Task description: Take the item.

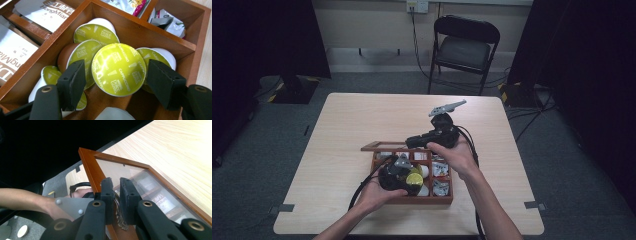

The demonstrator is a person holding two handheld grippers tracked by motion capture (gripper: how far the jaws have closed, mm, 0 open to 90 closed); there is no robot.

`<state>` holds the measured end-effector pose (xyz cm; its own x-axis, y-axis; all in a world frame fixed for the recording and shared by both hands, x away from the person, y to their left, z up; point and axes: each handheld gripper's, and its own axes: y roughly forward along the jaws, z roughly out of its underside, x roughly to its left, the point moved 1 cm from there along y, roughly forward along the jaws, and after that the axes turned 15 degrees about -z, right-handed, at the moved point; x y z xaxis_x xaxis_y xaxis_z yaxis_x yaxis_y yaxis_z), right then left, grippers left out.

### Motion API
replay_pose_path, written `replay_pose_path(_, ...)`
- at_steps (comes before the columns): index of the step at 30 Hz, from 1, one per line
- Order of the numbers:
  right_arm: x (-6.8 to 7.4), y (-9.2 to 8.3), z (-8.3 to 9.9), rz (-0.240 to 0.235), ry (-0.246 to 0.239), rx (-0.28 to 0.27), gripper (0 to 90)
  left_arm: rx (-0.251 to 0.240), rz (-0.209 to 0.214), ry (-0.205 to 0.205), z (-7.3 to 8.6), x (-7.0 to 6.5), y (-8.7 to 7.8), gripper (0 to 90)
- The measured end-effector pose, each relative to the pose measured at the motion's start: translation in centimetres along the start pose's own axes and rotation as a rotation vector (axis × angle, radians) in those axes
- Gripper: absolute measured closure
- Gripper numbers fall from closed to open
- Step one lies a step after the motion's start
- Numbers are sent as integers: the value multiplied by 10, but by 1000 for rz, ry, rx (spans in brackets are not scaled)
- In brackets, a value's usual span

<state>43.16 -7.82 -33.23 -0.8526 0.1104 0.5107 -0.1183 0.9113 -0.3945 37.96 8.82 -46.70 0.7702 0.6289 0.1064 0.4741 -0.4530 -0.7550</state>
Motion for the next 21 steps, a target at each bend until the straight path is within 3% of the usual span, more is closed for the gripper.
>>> replay_pose_path(2, 0, 0, 0, 0, 0, 0, 815, 19, 2, 21, -1, -1, 1, 321)
replay_pose_path(3, 0, 0, 0, 0, 0, 0, 815, 12, 3, -1, -1, -4, 3, 324)
replay_pose_path(4, 0, 0, 0, 0, 0, 0, 815, 27, -14, 40, -2, -2, 3, 325)
replay_pose_path(7, 0, 0, 0, 0, 0, 0, 815, 21, -20, 41, -5, -9, 6, 347)
replay_pose_path(8, 0, 0, 0, 0, 1, -1, 815, 33, -24, 73, -6, -8, 6, 362)
replay_pose_path(9, 0, 0, 0, 0, 1, -1, 815, 25, -14, 51, -6, -9, 7, 367)
replay_pose_path(11, 0, 0, 0, 0, 2, -1, 815, 41, -11, 90, -6, -4, 7, 367)
replay_pose_path(21, 0, 0, 0, -1, 6, -1, 815, 40, 3, 105, -5, -5, 7, 379)
